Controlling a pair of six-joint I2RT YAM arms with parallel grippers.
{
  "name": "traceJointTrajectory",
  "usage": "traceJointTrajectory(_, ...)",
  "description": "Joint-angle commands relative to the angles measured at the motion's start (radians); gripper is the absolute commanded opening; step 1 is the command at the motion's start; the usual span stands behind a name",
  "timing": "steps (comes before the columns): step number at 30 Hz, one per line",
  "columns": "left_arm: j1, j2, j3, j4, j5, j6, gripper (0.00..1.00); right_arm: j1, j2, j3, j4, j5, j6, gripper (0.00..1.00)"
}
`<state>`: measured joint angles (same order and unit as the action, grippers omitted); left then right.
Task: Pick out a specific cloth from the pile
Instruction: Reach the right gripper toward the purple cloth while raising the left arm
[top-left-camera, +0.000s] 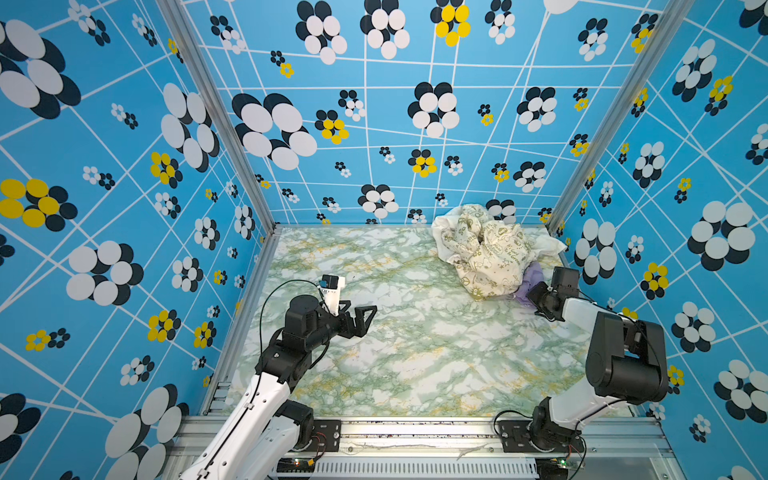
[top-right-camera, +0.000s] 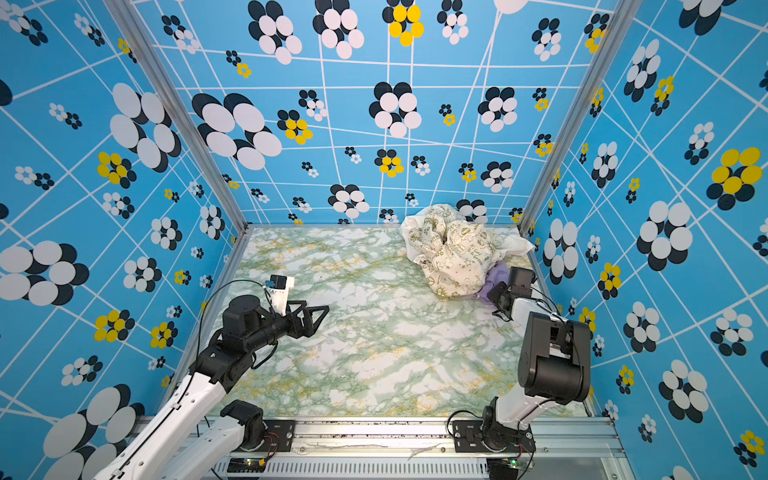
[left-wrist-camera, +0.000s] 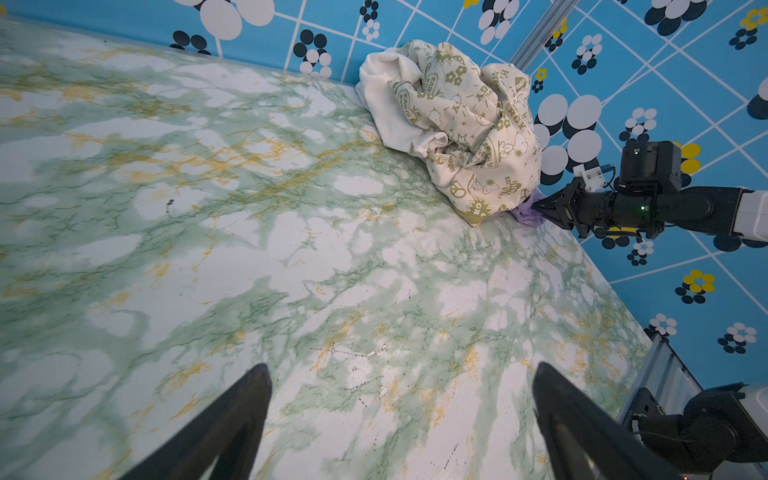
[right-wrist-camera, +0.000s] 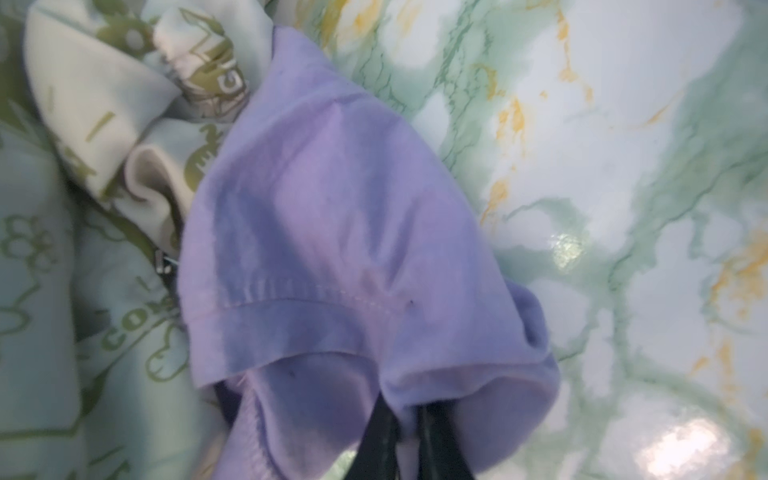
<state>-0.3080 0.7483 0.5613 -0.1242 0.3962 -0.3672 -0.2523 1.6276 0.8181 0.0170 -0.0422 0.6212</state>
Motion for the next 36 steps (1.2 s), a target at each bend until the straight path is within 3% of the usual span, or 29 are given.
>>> traceJointTrajectory(1, -0.006, -0.026, -0.022, 0.049, -0.013, -0.026, 0.99, -0.005, -0.015, 0.0, 0.057, -0.022, 0.027, 0.04)
traceJointTrajectory(3, -0.007, -0.035, -0.034, 0.07, -0.016, -0.029, 0.99, -0.005, -0.05, -0.016, 0.071, -0.018, 0.037, 0.0)
traceJointTrajectory(18, -0.014, 0.008, 0.0, 0.136, 0.008, -0.013, 0.99, -0.005, -0.351, -0.021, 0.132, -0.063, 0.062, 0.0)
traceJointTrajectory(36, -0.018, 0.0, -0.005, 0.14, 0.006, -0.014, 0.99, -0.004, -0.43, 0.101, 0.178, -0.13, 0.051, 0.0)
